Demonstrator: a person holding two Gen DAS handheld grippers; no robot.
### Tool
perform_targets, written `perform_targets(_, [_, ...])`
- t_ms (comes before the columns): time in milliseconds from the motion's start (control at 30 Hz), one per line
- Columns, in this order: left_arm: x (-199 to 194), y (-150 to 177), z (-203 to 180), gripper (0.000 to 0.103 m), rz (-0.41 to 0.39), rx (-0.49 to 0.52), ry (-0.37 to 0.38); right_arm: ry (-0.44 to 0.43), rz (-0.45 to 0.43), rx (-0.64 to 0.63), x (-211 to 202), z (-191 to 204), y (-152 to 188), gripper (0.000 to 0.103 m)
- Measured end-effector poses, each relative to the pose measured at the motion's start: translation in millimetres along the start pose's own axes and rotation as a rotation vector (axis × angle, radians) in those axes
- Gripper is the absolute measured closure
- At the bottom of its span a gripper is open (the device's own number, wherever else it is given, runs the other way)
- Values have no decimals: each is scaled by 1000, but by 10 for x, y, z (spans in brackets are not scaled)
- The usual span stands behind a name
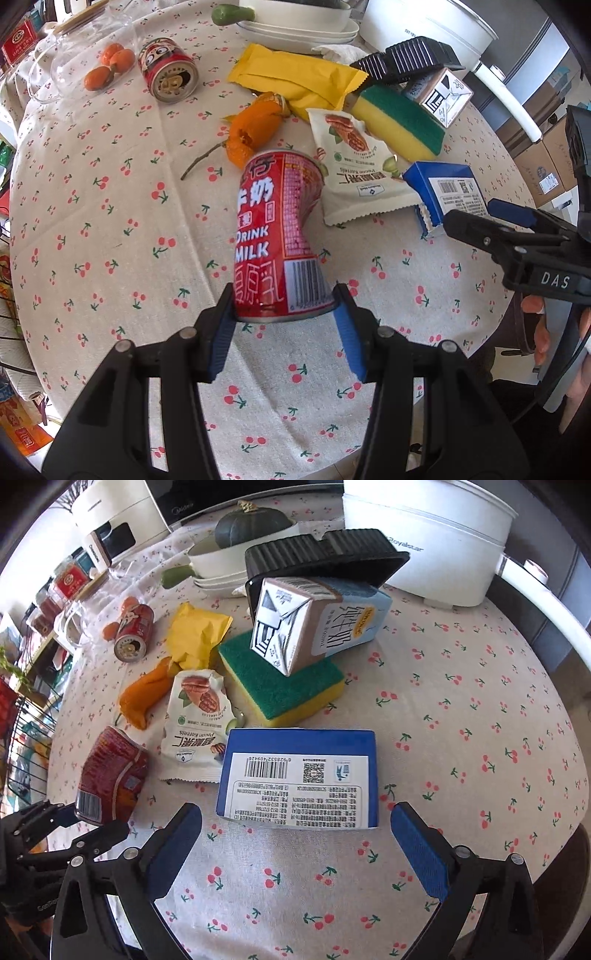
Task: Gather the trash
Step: 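Carry the can and the carton over the brown trash bin with both grippers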
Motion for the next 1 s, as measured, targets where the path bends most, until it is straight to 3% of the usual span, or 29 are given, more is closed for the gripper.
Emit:
perform_targets(233, [99,-28,96,50,20,-30,36,43,18,-1,242,17,-46,0])
perform_targets(400, [51,-37,94,50,1,-34,75,3,-14,29,184,-44,-57,6])
perform_targets(633, [-149,-49,-67,50,-43,10,129,-63,-28,55,-129,-257,51,7])
perform_targets(1000, [-326,-31,-591,50,-104,98,138,-48,-69,147,-747,-925,359,7])
Point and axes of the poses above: each gripper's, at about its wrist camera, not at the fingertips, and x roughly the way its jaws point, z to its left, y to its underside, the point moved 5 cm from there along x, roughly the way its jaws point, and after that the axes turned 3 degrees about -x, right-handed, at the moved point
